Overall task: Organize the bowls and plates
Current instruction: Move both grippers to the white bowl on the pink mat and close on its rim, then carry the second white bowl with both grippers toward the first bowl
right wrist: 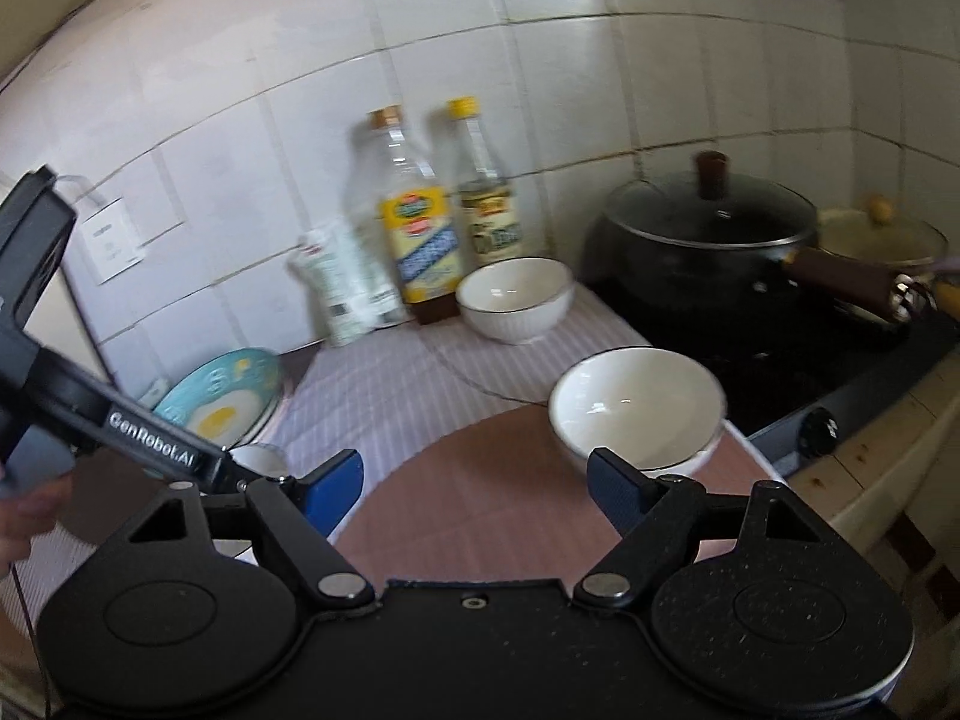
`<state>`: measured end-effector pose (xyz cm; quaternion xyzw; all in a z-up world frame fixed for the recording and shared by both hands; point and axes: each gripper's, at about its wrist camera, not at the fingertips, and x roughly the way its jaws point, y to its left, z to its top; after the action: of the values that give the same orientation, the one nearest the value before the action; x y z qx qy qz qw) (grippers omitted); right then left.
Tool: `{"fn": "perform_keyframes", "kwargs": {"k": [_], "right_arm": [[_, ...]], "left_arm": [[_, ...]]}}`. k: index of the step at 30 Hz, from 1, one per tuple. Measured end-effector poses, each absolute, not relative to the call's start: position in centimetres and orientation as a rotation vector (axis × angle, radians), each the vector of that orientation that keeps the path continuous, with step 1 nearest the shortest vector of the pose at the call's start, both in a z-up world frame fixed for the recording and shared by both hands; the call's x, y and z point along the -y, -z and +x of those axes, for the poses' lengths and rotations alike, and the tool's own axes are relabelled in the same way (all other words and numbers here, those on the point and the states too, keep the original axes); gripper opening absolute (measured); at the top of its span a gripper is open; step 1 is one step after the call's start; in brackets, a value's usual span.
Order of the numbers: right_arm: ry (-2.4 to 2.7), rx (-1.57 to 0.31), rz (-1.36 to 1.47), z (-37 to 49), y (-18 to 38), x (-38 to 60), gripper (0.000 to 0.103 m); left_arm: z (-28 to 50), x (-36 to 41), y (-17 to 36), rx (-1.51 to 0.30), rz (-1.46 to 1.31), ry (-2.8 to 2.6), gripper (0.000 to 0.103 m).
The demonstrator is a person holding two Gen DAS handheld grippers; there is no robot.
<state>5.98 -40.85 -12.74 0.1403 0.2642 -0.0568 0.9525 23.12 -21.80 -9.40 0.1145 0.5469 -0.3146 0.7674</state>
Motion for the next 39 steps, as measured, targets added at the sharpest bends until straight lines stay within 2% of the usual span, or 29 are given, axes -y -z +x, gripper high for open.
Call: {"fn": "perform_keyframes", "kwargs": {"k": [11,14,20,23,25,28,29,33,39], "right_arm": [[0.294,-0.506,0.653,8.4,17.9,48.6,0.081],[0.352,-0.512,0.704,9.1,19.5,49.8,0.075],[0.432,-0.551,0.690,11.1,21.1,51.1,0.054],[0.459,-0.585,0.664,11.8,21.4,51.5,0.041],[0.486,-0.600,0.637,12.2,21.6,51.7,0.027],[0.485,-0.597,0.650,12.3,21.7,52.0,0.025],[0.484,-0.598,0.651,12.3,21.7,52.1,0.024],[0.469,-0.595,0.667,12.3,21.9,52.5,0.021],[0.455,-0.614,0.738,12.5,23.1,53.3,0.010]], "left_arm": [[25.2,28.4,11.7,-1.065,0.054,0.794,0.060],[25.7,30.6,13.4,-1.070,0.029,0.788,0.060],[26.0,34.5,16.2,-1.091,0.076,0.759,0.060],[25.8,35.3,16.7,-1.072,0.082,0.745,0.057],[25.8,35.7,16.9,-1.063,0.095,0.745,0.053],[25.9,36.4,17.2,-1.076,0.112,0.742,0.034],[26.0,36.5,17.4,-1.080,0.112,0.729,0.025],[26.0,36.6,17.6,-1.084,0.095,0.744,0.015],[25.2,36.8,18.2,-1.081,0.106,0.747,0.008]]}}
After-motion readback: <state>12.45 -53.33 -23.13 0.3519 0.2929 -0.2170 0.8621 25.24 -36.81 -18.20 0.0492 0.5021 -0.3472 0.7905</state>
